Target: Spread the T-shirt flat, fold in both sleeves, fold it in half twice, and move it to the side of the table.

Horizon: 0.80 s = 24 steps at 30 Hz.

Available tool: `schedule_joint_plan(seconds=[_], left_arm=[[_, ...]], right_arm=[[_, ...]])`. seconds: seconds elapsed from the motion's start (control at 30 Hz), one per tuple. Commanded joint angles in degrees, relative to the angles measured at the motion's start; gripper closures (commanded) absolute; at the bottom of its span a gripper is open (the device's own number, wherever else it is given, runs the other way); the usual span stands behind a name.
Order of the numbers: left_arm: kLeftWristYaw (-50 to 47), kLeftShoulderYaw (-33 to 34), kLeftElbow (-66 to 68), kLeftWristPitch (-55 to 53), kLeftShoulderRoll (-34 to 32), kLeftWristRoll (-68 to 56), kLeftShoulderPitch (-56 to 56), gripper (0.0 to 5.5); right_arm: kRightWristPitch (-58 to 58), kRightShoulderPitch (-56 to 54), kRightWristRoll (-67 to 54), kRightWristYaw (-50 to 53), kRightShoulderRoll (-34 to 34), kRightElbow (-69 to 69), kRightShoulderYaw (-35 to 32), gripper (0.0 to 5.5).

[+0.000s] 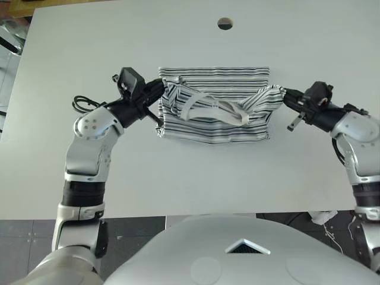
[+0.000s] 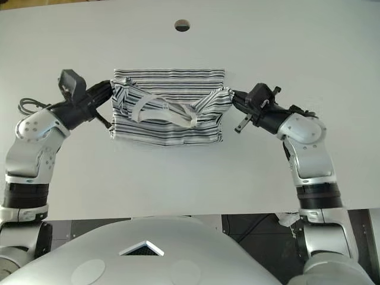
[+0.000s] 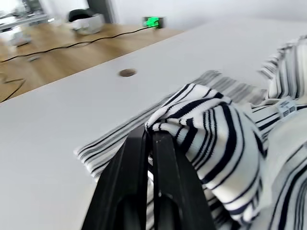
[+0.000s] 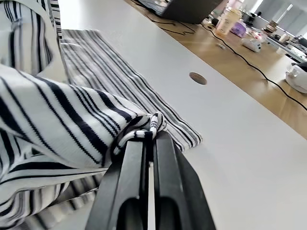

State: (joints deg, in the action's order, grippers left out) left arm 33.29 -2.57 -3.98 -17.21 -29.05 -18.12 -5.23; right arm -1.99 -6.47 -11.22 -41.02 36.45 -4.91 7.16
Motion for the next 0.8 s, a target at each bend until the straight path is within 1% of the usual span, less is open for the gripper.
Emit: schedule_joint_plan(seconds=[0.03, 0.1, 0.13, 0.17, 0.2, 0.3, 0.43, 0.53, 0.6, 0.73, 0.8], left_arm=[[-3.03, -0.37, 8.53, -0.55, 3.10, 3.30, -6.14, 5.40], [-3.94, 0.28, 13.77, 0.08, 4.47, 4.15, -9.09, 5.40], [-4.50, 0.65, 16.61, 0.43, 5.11, 4.63, -10.46, 5.17], [-5.02, 0.86, 19.02, 0.99, 5.56, 5.25, -11.49, 5.10], [-5.53, 0.80, 21.45, 1.69, 5.98, 6.03, -12.38, 4.85], [-7.00, 0.78, 26.91, 3.35, 7.10, 7.99, -13.88, 4.85], [-7.22, 1.54, 28.62, 3.87, 8.00, 8.25, -13.90, 4.85], [-7.21, 2.70, 27.94, 4.07, 8.42, 7.64, -13.49, 4.85], [-7.67, 4.32, 27.51, 4.37, 8.70, 6.83, -13.34, 4.85], [-9.65, 7.79, 26.53, 5.78, 9.78, 5.67, -13.40, 4.83], [-10.77, 9.34, 26.22, 6.81, 10.01, 5.43, -13.44, 4.83]], right_arm=[[-0.19, -6.13, 1.79, -0.36, -3.38, -7.37, 0.42, 5.11], [-0.18, -9.30, 2.88, -0.31, -4.91, -11.80, 0.66, 4.76], [0.00, -10.98, 3.73, 0.21, -5.74, -14.46, 0.80, 4.59], [0.06, -12.36, 4.55, 0.69, -6.48, -16.77, 0.92, 4.44], [0.10, -13.59, 5.26, 1.24, -7.21, -18.99, 0.94, 4.20], [0.83, -16.53, 7.06, 3.03, -8.69, -25.30, 0.36, 4.20], [-0.71, -18.78, 8.27, 6.16, -8.78, -30.98, -1.82, 4.20], [-5.31, -16.30, 5.30, 3.82, -8.30, -24.49, -4.46, 4.20], [-7.13, -15.54, 5.46, 3.64, -8.18, -22.02, -5.02, 4.20], [-9.98, -14.91, 9.78, 6.85, -7.40, -22.12, -4.44, 4.80], [-11.07, -15.06, 11.78, 8.26, -7.34, -23.13, -4.10, 5.21]])
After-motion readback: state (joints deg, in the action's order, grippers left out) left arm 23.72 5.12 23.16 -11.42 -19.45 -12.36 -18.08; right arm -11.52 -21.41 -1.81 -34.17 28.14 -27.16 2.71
